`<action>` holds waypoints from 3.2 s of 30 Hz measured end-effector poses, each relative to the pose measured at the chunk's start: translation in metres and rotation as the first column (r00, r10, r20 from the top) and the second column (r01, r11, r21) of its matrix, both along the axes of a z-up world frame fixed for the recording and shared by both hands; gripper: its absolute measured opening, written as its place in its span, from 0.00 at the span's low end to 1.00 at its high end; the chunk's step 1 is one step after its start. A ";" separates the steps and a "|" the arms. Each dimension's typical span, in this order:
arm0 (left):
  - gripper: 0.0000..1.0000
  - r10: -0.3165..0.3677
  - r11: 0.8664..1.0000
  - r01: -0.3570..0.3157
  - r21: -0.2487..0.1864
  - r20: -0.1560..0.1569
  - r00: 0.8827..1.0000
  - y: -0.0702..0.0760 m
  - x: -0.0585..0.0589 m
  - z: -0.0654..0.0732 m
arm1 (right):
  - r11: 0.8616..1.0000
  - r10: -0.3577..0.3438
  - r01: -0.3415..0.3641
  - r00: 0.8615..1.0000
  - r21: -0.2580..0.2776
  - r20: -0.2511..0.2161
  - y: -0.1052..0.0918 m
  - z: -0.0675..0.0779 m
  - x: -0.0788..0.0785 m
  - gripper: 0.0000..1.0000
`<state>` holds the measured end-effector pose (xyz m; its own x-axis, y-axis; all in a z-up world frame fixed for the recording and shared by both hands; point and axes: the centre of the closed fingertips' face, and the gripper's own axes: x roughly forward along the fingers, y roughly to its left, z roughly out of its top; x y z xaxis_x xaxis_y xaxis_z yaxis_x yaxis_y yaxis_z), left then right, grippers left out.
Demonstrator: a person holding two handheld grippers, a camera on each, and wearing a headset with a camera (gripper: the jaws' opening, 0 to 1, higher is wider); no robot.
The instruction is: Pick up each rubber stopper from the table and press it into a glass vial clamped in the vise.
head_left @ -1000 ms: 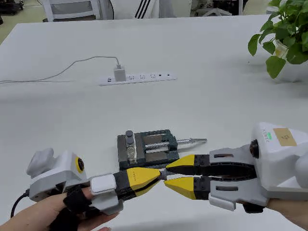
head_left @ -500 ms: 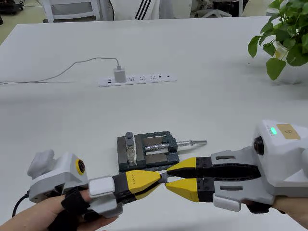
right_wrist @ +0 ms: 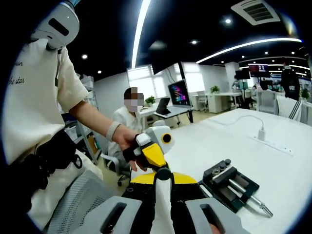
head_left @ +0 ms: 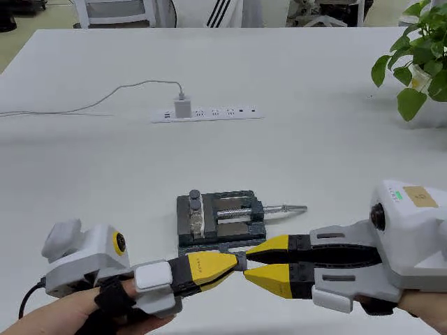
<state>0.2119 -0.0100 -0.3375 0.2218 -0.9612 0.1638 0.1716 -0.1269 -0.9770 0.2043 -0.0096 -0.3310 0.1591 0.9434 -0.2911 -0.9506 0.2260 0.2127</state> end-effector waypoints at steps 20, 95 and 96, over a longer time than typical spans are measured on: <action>0.61 0.072 0.885 -0.239 0.399 0.390 0.918 0.029 0.019 -0.031 | 0.991 -0.004 -0.018 0.986 -0.132 -0.164 -0.002 -0.042 0.004 0.05; 0.97 -0.322 0.455 -0.593 0.664 0.744 0.586 0.080 0.038 -0.069 | 0.524 0.499 -0.292 0.866 -0.800 0.011 0.031 -0.073 0.119 0.04; 0.97 -0.322 0.455 -0.594 0.664 0.744 0.585 0.080 0.038 -0.069 | 0.512 0.511 -0.297 0.859 -0.806 0.008 0.031 -0.073 0.119 0.04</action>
